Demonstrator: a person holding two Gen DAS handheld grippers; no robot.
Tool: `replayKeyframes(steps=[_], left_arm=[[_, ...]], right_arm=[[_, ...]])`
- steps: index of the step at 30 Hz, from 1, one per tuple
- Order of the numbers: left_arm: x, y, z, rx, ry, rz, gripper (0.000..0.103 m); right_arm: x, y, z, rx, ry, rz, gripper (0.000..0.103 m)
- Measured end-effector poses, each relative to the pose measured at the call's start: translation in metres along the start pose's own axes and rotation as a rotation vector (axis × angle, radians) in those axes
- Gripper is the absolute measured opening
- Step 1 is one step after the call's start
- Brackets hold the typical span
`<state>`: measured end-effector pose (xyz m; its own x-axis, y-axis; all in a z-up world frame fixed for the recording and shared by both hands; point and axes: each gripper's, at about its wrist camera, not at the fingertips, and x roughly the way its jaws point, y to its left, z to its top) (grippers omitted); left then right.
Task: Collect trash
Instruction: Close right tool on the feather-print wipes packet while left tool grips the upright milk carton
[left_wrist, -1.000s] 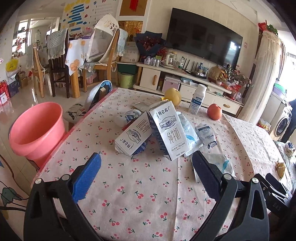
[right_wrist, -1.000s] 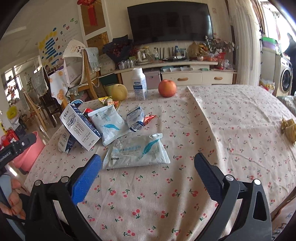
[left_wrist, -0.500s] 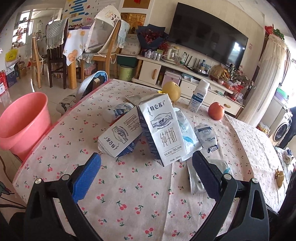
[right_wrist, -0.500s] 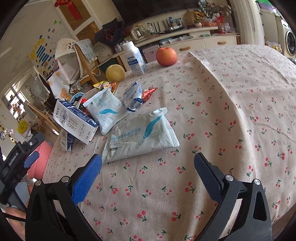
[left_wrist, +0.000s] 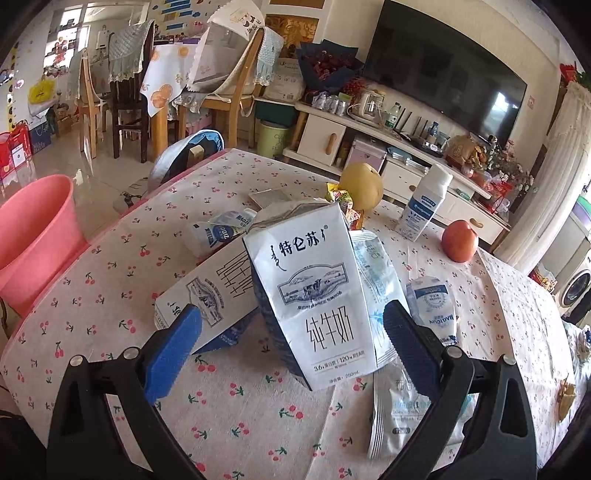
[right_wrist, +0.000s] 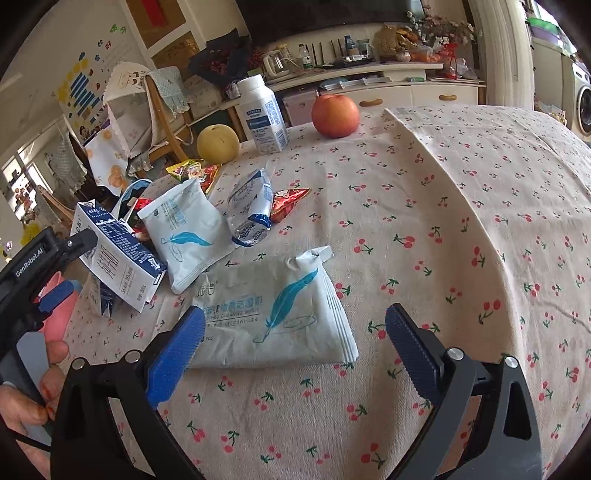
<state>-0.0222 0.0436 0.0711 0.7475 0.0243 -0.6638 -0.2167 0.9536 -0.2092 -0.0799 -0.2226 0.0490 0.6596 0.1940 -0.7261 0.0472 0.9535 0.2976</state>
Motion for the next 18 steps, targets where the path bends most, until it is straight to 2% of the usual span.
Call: replayKeyframes(steps=[3,7,10,11,12,15,16,18], left_arm=[[0.011,-0.001,0.003,-0.01,0.014,0.017,0.096],[0.02,0.0,0.005,-0.016,0.019,0.028,0.076],[0.022,0.001,0.005,-0.004,0.016,0.021,0.074],[0.022,0.0,0.005,0.003,0.014,0.019,0.074],[0.021,0.0,0.004,0.009,0.012,0.017,0.074],[0.016,-0.001,0.003,0.023,0.006,0.002,0.071],[0.013,0.0,0.002,0.026,0.004,-0.005,0.069],[0.007,0.004,0.0,0.028,0.002,-0.02,0.061]], right_arm=[[0.01,0.003,0.003,-0.029,0.011,-0.033,0.097],[0.022,0.009,0.007,-0.066,0.029,-0.054,0.097],[0.031,0.016,0.006,-0.098,0.063,-0.059,0.095],[0.034,0.017,0.004,-0.106,0.077,-0.05,0.082],[0.036,0.02,0.004,-0.118,0.08,-0.063,0.076],[0.035,0.023,0.002,-0.135,0.079,-0.054,0.067],[0.034,0.022,0.002,-0.131,0.078,-0.041,0.061],[0.031,0.022,0.002,-0.124,0.071,-0.02,0.051]])
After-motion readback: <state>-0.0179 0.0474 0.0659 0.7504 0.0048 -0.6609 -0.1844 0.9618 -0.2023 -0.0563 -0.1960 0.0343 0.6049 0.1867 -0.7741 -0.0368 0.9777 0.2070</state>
